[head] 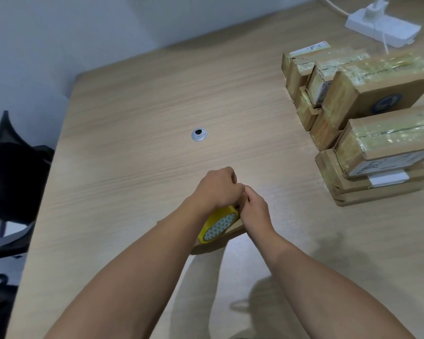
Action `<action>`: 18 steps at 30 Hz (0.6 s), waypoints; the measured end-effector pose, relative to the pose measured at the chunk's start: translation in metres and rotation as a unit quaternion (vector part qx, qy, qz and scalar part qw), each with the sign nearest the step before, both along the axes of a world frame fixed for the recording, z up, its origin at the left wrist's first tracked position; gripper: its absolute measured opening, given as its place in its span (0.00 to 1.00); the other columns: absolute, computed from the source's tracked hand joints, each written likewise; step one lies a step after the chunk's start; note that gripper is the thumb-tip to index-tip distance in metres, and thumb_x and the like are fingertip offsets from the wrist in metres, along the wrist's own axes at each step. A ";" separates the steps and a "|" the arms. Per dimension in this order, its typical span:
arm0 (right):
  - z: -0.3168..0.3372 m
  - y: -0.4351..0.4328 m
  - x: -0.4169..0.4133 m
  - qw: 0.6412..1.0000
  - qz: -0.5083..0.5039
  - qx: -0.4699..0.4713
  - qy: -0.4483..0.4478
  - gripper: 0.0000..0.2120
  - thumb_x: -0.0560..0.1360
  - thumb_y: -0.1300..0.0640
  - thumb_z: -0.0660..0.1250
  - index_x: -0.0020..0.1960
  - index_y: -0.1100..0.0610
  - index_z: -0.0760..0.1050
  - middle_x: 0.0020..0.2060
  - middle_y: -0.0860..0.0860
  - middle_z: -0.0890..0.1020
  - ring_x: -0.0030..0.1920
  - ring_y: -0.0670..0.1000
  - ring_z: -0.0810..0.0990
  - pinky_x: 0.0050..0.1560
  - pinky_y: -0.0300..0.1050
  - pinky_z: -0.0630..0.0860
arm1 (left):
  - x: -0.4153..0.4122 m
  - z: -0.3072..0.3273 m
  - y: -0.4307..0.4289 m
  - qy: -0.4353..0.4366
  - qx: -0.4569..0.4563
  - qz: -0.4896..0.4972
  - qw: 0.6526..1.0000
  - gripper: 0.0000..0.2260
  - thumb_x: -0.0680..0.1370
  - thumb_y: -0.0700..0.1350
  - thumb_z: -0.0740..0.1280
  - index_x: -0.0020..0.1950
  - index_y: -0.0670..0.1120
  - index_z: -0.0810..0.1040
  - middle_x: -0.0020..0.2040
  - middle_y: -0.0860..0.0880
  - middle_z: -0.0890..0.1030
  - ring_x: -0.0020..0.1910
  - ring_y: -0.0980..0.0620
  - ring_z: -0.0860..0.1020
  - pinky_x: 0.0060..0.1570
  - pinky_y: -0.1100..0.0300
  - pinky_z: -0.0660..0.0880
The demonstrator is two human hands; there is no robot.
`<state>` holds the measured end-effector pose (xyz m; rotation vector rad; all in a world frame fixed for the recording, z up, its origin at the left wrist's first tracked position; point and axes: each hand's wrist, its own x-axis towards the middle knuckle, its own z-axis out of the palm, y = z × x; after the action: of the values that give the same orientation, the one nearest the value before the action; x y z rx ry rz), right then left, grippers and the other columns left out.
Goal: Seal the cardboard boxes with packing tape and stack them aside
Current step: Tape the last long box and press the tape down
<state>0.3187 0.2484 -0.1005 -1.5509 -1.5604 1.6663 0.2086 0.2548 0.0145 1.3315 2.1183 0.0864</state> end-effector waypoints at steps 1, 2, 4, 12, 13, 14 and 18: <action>0.000 0.000 -0.001 1.000 0.005 0.002 -0.004 0.14 0.79 0.40 0.52 0.51 0.36 0.76 0.43 0.45 0.83 0.48 0.52 0.82 0.50 0.62 0.81 | -0.002 -0.002 -0.004 -0.009 -0.004 0.000 1.000 0.09 0.76 0.51 0.63 0.53 0.48 0.76 0.48 0.48 0.80 0.49 0.46 0.78 0.46 0.54 0.75; 0.000 0.000 -0.001 1.000 0.011 0.006 -0.010 0.13 0.80 0.43 0.52 0.52 0.36 0.76 0.43 0.45 0.83 0.48 0.52 0.82 0.49 0.61 0.81 | -0.004 -0.003 -0.008 -0.018 -0.001 0.003 1.000 0.09 0.75 0.53 0.63 0.51 0.50 0.76 0.47 0.49 0.81 0.48 0.47 0.78 0.48 0.52 0.77; -0.001 0.001 -0.001 0.999 0.025 0.019 -0.016 0.15 0.81 0.46 0.53 0.57 0.33 0.75 0.46 0.44 0.83 0.49 0.51 0.82 0.51 0.60 0.81 | -0.010 -0.005 -0.016 -0.034 0.015 0.018 0.999 0.10 0.74 0.57 0.64 0.49 0.52 0.75 0.45 0.51 0.82 0.47 0.49 0.79 0.50 0.49 0.78; 0.004 -0.002 -0.008 0.999 -0.010 -0.005 0.043 0.17 0.73 0.37 0.52 0.54 0.34 0.78 0.52 0.39 0.82 0.56 0.47 0.80 0.61 0.59 0.77 | -0.037 -0.007 -0.064 -0.096 0.019 0.012 0.995 0.15 0.78 0.63 0.66 0.46 0.52 0.78 0.43 0.52 0.81 0.44 0.52 0.79 0.45 0.54 0.74; 0.005 -0.003 -0.010 0.999 -0.008 -0.002 0.039 0.17 0.73 0.36 0.52 0.52 0.36 0.78 0.49 0.40 0.82 0.53 0.48 0.81 0.59 0.60 0.78 | -0.038 -0.008 -0.067 -0.106 0.026 0.021 0.994 0.16 0.77 0.64 0.66 0.43 0.52 0.78 0.40 0.53 0.81 0.42 0.52 0.79 0.44 0.54 0.75; 0.005 -0.004 -0.011 0.999 -0.007 0.009 0.032 0.17 0.73 0.35 0.52 0.50 0.37 0.77 0.47 0.41 0.82 0.51 0.48 0.81 0.57 0.59 0.78 | -0.039 -0.009 -0.069 -0.111 0.031 0.026 0.993 0.17 0.75 0.65 0.65 0.42 0.52 0.78 0.39 0.53 0.81 0.41 0.53 0.79 0.44 0.54 0.75; 0.002 -0.004 -0.013 0.998 -0.009 0.065 0.008 0.14 0.76 0.38 0.53 0.47 0.41 0.75 0.42 0.43 0.81 0.46 0.49 0.80 0.52 0.60 0.78 | -0.046 -0.003 -0.071 -0.172 0.011 0.044 0.984 0.18 0.70 0.63 0.65 0.40 0.48 0.80 0.35 0.52 0.80 0.36 0.53 0.77 0.42 0.53 0.73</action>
<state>0.3055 0.2440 -0.0990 -1.4767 -1.6084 1.5326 0.1626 0.1843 0.0118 1.1405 1.8850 0.3523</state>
